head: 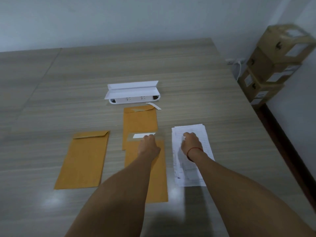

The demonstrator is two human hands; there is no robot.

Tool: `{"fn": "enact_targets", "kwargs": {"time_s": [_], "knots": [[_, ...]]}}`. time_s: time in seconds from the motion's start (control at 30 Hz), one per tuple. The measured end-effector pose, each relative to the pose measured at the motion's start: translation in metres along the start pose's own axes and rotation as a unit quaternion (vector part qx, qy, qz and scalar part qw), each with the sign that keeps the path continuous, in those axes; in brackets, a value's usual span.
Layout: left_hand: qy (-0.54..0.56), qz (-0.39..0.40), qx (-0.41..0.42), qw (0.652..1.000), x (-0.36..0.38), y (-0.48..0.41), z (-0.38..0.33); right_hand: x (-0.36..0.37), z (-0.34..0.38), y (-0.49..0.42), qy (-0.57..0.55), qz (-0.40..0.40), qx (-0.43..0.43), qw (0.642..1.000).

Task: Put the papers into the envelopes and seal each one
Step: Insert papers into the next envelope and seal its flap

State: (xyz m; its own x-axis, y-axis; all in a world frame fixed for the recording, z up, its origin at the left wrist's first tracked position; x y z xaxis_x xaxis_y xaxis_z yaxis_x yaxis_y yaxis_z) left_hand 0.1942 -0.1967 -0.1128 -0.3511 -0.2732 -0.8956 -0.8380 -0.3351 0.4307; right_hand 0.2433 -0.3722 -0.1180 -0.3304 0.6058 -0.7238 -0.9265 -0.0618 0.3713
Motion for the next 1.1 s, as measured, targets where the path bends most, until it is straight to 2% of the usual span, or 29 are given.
{"fn": "enact_targets", "kwargs": {"time_s": [0.17,0.53,0.67,0.8,0.97,1.1], "knots": [[0.100,0.045,0.011,0.994,0.023,0.008,-0.057,-0.028,-0.065,0.006,-0.022,-0.011,0.111,0.994],[0.212,0.080,-0.030,0.973,0.051,0.019,-0.081,-0.042,-0.096,0.016,-0.058,-0.107,0.161,0.979],[0.245,0.083,-0.030,0.965,0.050,0.018,-0.083,-0.042,-0.098,0.017,-0.062,-0.101,0.180,0.977],[0.304,0.031,-0.025,0.952,0.045,0.018,-0.082,-0.039,-0.098,0.017,-0.066,-0.095,0.188,0.975],[0.299,0.027,-0.026,0.954,0.053,0.013,-0.079,-0.028,-0.094,0.014,-0.111,-0.055,0.189,0.974],[0.280,0.029,-0.022,0.959,0.054,0.013,-0.077,-0.029,-0.088,0.017,-0.101,-0.087,0.176,0.975]]}}
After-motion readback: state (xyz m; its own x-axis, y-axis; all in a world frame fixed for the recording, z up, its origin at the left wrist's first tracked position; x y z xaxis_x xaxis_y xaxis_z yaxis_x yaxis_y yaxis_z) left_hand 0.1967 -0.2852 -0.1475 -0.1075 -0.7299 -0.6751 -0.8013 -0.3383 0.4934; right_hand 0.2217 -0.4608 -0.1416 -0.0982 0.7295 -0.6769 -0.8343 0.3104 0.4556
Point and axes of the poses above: each hand's wrist, its own y-axis away from the middle knuckle, its own x-axis out of the palm, z = x × y, the point moved 7 cm from there along -y, towards the middle knuckle, and after that the axes turned 15 degrees about -y, right-handed, at the moved point
